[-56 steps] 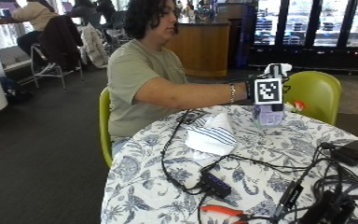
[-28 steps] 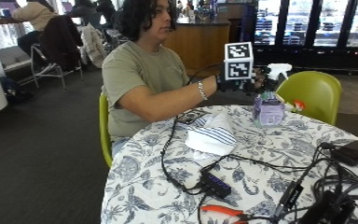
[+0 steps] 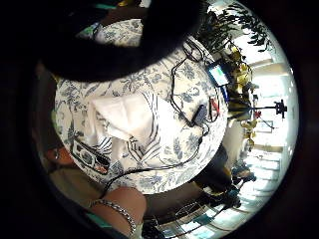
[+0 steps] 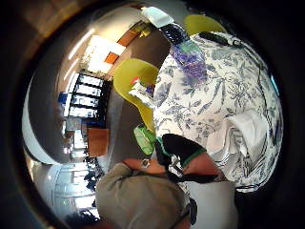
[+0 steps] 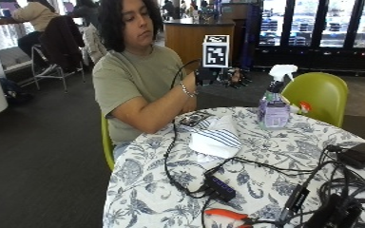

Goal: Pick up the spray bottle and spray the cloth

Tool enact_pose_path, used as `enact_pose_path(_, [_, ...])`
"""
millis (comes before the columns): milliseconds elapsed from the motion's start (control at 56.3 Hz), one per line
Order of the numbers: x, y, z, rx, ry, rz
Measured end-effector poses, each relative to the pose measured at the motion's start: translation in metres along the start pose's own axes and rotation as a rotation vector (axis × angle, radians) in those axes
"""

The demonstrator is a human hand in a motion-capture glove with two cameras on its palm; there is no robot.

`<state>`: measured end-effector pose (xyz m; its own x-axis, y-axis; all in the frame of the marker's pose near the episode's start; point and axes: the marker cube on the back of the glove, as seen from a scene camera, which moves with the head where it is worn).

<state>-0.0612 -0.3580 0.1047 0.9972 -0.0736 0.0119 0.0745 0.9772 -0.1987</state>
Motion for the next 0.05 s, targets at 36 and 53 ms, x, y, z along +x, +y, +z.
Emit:
enact_pose_path(36, [-0.0001, 0.0013, -0.0007, -0.011, -0.007, -0.002])
enact_pose_path(53, [-0.0001, 0.0016, -0.0008, -0.015, -0.008, -0.003])
